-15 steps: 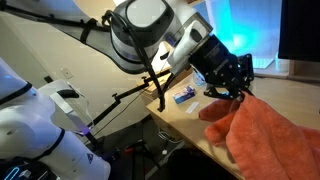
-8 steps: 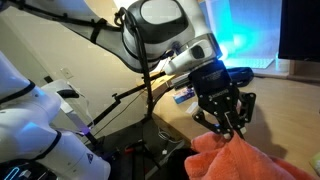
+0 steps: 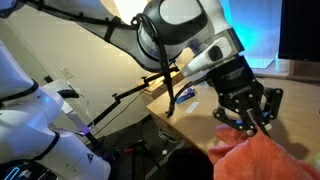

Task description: Put the towel on the bag

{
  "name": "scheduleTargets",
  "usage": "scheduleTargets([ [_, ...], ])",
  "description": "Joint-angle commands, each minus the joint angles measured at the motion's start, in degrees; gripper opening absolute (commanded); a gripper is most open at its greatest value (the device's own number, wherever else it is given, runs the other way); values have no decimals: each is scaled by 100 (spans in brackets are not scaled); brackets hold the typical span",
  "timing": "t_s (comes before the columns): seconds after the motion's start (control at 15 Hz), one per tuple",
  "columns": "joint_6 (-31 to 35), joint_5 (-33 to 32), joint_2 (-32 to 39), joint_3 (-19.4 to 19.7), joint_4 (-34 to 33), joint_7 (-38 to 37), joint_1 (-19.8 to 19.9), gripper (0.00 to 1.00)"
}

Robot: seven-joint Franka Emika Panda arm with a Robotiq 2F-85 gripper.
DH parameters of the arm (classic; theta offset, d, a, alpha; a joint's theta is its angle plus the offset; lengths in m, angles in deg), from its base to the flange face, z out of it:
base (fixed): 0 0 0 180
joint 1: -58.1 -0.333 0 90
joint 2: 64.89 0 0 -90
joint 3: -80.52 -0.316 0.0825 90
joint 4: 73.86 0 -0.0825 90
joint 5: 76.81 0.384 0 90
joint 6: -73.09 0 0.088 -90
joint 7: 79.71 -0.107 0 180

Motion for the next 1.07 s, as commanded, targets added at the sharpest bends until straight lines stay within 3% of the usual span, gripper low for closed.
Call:
scheduleTargets([
  [0.0,693,-614,379,90,-408,-1188,54,2],
  [0.33,1007,-1526,556,319,-838,-2684,112,2],
  [1.0,915,-1862,-13,378,-1292,-3062,520,2],
])
